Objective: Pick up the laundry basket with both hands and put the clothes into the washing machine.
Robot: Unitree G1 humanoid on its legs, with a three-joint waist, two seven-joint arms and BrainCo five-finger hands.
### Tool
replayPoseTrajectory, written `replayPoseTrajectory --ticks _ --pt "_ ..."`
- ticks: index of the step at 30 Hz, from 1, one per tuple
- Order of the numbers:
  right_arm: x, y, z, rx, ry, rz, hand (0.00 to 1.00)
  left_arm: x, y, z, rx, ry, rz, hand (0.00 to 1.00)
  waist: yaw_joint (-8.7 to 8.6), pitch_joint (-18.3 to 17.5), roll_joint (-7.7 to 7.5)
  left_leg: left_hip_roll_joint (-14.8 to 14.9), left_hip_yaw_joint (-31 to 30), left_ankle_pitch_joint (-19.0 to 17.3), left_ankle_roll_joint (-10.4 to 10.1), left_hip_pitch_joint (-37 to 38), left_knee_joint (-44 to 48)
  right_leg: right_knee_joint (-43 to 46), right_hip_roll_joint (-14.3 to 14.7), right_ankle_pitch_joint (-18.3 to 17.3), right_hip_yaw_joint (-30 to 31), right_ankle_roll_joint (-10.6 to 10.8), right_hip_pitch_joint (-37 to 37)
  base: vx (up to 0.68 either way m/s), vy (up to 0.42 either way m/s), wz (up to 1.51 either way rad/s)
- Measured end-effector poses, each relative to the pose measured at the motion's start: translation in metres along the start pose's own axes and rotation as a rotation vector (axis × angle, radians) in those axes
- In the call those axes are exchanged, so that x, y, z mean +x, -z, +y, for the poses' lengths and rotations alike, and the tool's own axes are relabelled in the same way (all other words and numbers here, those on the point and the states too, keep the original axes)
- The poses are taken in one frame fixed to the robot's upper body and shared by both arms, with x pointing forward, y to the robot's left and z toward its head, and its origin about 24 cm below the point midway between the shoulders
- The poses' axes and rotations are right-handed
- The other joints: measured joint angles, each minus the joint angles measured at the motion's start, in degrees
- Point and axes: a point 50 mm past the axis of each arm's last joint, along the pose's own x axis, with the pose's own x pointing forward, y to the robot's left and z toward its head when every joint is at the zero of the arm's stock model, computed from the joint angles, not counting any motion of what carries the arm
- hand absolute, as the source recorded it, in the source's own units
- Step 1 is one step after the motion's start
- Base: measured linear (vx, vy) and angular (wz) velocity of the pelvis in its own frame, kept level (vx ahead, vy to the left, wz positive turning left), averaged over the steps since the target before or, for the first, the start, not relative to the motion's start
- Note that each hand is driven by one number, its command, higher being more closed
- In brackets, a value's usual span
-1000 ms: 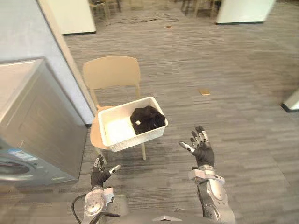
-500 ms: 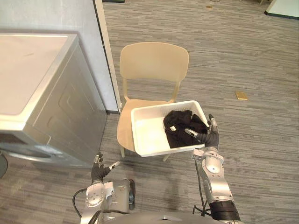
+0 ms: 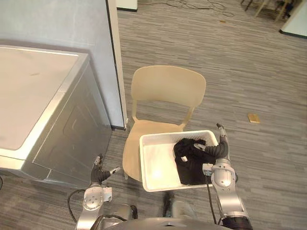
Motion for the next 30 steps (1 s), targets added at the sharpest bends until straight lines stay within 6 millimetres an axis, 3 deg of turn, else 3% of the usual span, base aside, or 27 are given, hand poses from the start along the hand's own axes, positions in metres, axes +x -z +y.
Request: replayPoseTrajectory --ticks 1,4,11,14,16,18,22,26,30 --pt "0.001 0.000 -0.002 -0.073 -0.019 -0.018 0.00 0.000 0.001 -0.003 -0.002 0.007 0.004 0.00 -0.10 -0.09 0.57 1.56 -1.40 -0.18 -0.28 -1.71 0.06 -3.16 1.74 1.28 -1.76 -1.09 0.23 0.10 -0.164 0.21" --pt "-0.002 0.003 -0.002 -0.123 -0.040 -0.019 0.00 -0.001 0.005 -0.006 0.012 0.021 0.023 0.00 -0.09 0.24 0.07 2.96 -2.65 0.34 -1.01 -1.81 -2.01 -5.99 3.36 2.26 -3.49 -2.24 1.08 0.06 -0.139 0.20" --pt "-0.021 0.026 0.014 -0.147 -0.202 0.066 0.00 -0.003 0.012 -0.011 0.063 0.077 0.043 0.00 -0.14 0.28 -0.01 3.34 -4.41 1.10 -1.30 -1.78 -3.72 -10.15 4.19 3.95 -5.48 -2.73 3.84 0.00 -0.035 0.14" --pt "-0.023 0.027 0.026 -0.176 -0.280 0.060 0.00 -0.001 0.011 -0.006 0.088 0.075 0.036 0.00 0.30 1.41 -0.91 2.89 -5.01 1.94 -1.10 -3.98 -3.61 -11.40 3.96 5.16 -6.18 -2.95 2.62 -0.06 0.012 0.13" --pt "-0.008 0.020 0.027 -0.258 -0.304 -0.008 0.00 0.003 0.007 -0.002 0.105 0.071 0.017 0.00 0.22 3.08 -1.95 2.36 -5.70 2.84 -1.12 -6.79 -3.14 -11.28 3.60 5.93 -6.44 -3.09 0.32 -0.10 0.009 0.20" --pt "0.030 0.006 0.018 -0.390 -0.289 -0.092 0.00 0.012 -0.008 0.000 0.113 0.063 -0.033 0.00 0.52 6.77 -2.15 1.92 -6.62 3.38 -1.14 -11.05 -0.87 -11.21 3.20 7.26 -7.55 -3.44 -2.46 -0.17 0.031 0.22" --pt "0.080 -0.032 0.000 -0.562 -0.201 -0.216 0.00 0.021 -0.027 -0.004 0.082 0.056 -0.103 0.00 1.70 11.48 -1.08 1.52 -6.94 3.86 -1.07 -16.23 1.67 -11.42 2.98 9.20 -7.65 -3.72 -6.44 -0.14 0.049 0.07" --pt "0.110 -0.061 -0.008 -0.735 -0.136 -0.311 0.00 0.022 -0.038 -0.005 0.036 0.046 -0.145 0.00 1.76 14.99 -0.84 1.47 -6.88 4.08 -0.98 -19.52 3.62 -12.64 3.13 10.98 -7.63 -3.81 -8.34 -0.10 0.073 -0.01" --pt "0.149 -0.095 -0.041 -1.079 -0.013 -0.368 0.00 0.027 -0.055 -0.017 0.015 0.090 -0.198 0.00 2.47 16.48 0.56 1.48 -5.86 3.82 -0.51 -24.59 6.81 -13.83 3.26 13.54 -6.70 -3.72 -11.75 -0.10 0.121 -0.12"
